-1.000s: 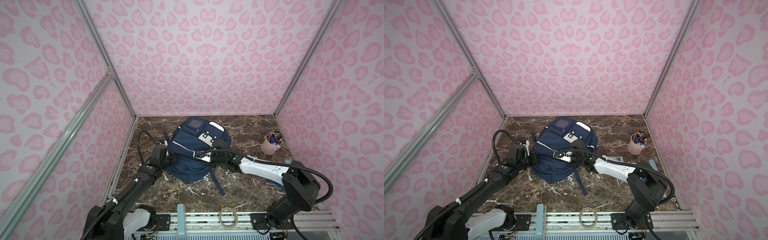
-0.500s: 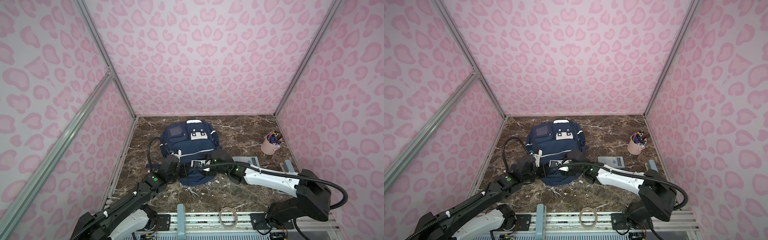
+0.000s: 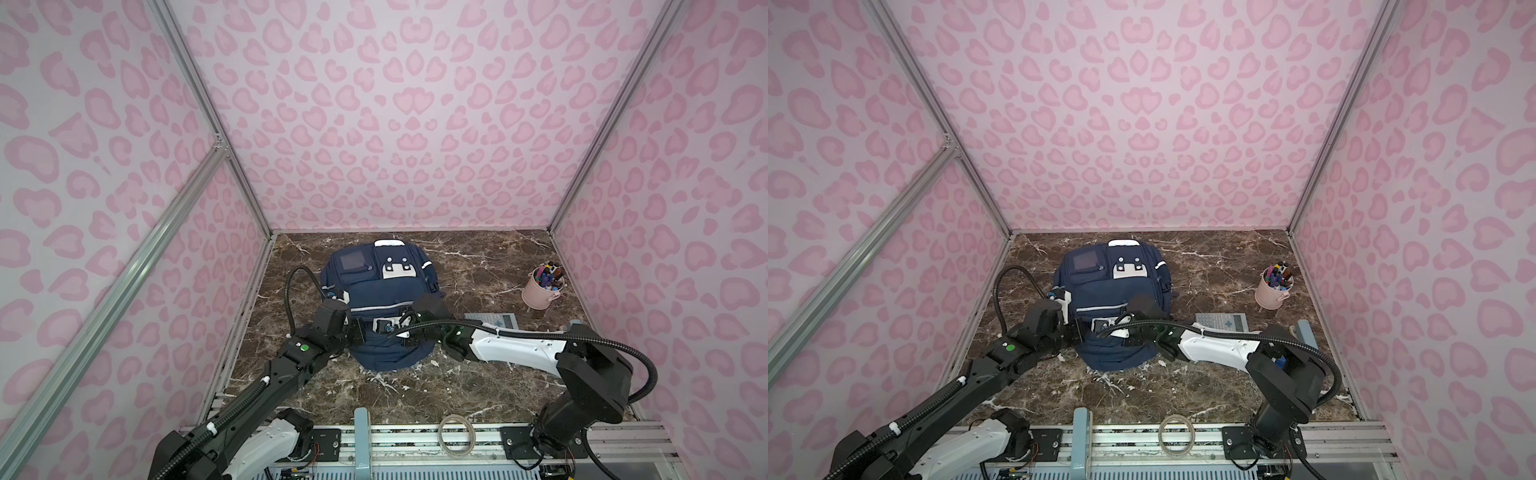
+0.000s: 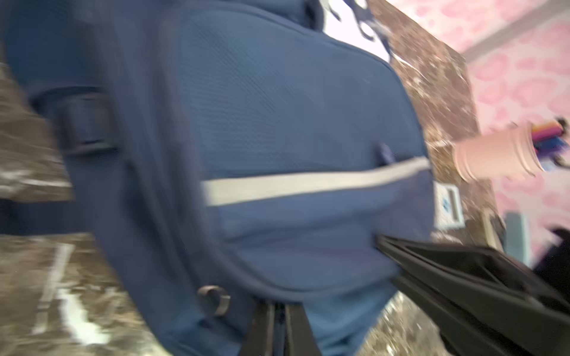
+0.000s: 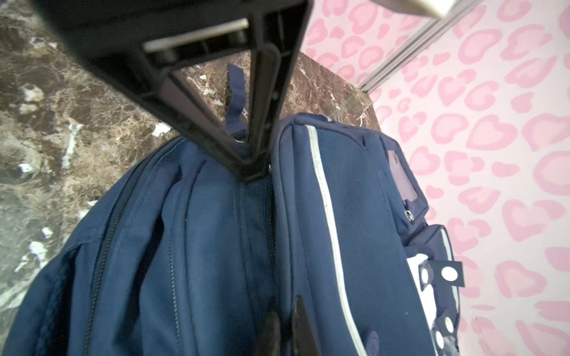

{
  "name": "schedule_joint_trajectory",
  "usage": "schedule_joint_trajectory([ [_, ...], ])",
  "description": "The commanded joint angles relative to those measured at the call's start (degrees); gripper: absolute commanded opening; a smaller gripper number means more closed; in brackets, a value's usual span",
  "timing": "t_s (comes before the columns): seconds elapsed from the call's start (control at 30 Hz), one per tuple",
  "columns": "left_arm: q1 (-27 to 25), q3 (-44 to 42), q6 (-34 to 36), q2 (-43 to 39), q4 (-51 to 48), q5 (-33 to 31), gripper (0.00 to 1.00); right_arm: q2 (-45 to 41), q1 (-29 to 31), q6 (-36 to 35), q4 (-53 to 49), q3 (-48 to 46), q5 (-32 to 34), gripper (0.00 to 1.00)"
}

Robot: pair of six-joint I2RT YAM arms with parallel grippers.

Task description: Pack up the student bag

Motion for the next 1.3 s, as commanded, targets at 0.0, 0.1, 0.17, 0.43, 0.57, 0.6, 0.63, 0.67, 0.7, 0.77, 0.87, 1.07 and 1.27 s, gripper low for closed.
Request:
schedule_joint_trajectory([
  [0.0,6.1,2.6,3.8,3.2,4.6,-13.7,0.03,0.2,-0.7,-1.2,-9.7,0.4,-2.2,0.00],
  [0.1,9.3,6.0,5.8,7.5,5.3,-15.1,0.03,0.1,-1.3,-1.2,-10.3,0.5,-2.7,0.00],
  [0.17,10.0,6.2,6.7,7.6,6.1,-11.9,0.03,-0.1,-1.6,-1.4,-10.2,0.2,-1.8,0.00],
  [0.43,6.1,-3.4,0.4,-6.2,4.0,3.1,0.03,2.0,-4.3,-0.8,-5.5,2.3,9.1,0.00],
  [0.57,-2.7,-5.8,-4.0,-8.1,5.3,5.2,0.03,2.5,-6.0,2.6,-8.5,5.7,6.3,0.22],
  [0.6,-4.4,-5.6,-4.6,-7.6,5.9,5.1,0.03,1.9,-5.8,3.0,-8.9,5.6,4.8,0.30],
  [0.63,-6.7,-5.3,-5.1,-6.8,6.8,4.9,0.03,0.7,-5.0,2.7,-8.9,4.7,3.2,0.36],
  [0.67,-7.9,-4.8,-5.4,-5.9,7.4,4.9,0.03,-0.5,-3.9,2.0,-8.4,3.3,2.1,0.38],
  [0.7,-8.5,-4.4,-5.5,-4.8,7.9,4.9,0.03,-1.4,-2.7,1.4,-7.7,2.0,1.5,0.39],
  [0.77,-8.9,-3.6,-5.6,-2.7,8.5,4.8,0.03,-2.6,0.3,0.5,-6.2,-0.1,1.6,0.39],
  [0.87,-10.2,-3.4,-6.5,-1.2,10.4,5.9,0.03,-1.7,2.9,2.2,-4.8,-0.5,3.0,0.40],
  [1.07,-10.8,-3.2,-6.6,-3.2,9.1,7.6,0.03,3.6,3.2,3.5,2.9,-0.4,7.8,0.29],
  [1.27,-7.4,-3.0,-3.7,-2.4,5.0,8.2,0.03,2.9,2.6,3.8,2.6,-1.8,6.3,0.00],
])
